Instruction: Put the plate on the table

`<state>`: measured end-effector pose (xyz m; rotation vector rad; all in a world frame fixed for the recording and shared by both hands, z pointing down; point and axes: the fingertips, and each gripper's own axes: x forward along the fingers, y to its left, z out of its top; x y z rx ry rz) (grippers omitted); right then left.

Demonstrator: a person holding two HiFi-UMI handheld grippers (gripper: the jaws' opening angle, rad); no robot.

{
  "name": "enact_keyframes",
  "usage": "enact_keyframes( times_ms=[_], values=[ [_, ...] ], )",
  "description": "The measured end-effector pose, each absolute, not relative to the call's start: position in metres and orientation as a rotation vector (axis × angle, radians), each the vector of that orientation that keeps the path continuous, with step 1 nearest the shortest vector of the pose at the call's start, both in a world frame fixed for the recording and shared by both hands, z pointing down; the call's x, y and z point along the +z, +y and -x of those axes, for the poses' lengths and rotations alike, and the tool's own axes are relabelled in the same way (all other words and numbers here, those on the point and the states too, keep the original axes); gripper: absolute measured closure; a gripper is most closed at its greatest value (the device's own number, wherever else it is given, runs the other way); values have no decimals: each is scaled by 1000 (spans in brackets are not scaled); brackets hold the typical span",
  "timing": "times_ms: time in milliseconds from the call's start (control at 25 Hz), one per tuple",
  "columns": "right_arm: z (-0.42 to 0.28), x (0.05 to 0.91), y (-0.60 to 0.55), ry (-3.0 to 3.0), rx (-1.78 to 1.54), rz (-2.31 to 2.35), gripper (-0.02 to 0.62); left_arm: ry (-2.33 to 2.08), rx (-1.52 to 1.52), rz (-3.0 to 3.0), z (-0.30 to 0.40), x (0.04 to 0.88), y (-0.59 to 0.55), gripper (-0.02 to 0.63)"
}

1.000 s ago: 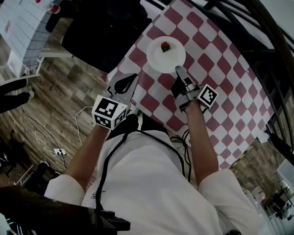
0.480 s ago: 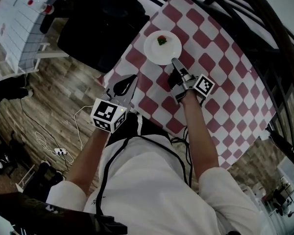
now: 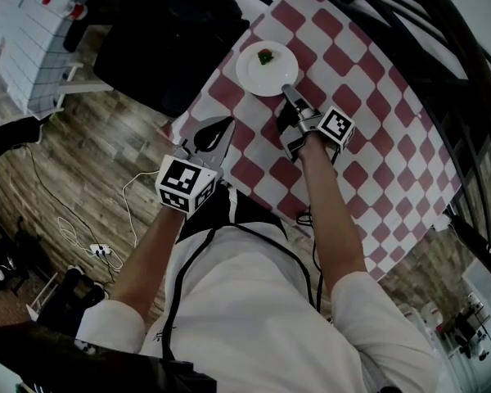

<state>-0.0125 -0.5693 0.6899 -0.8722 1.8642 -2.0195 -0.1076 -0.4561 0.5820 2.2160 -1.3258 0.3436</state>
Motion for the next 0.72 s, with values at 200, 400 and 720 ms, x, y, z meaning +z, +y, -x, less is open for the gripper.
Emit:
enact_keyframes(
  times_ms=[200,400,720],
  values=[
    [12,701,-567,1823,-2079,963,580,-1328,346,-2214,111,581,-454,598],
    [11,708,-567,1805,-2110,1054,575,-1333,344,-2217,114,578,-455,598],
    [7,719,-566,1798,-2126,1181,566,-1324,339,-2229,111,574,-451,598]
  ],
)
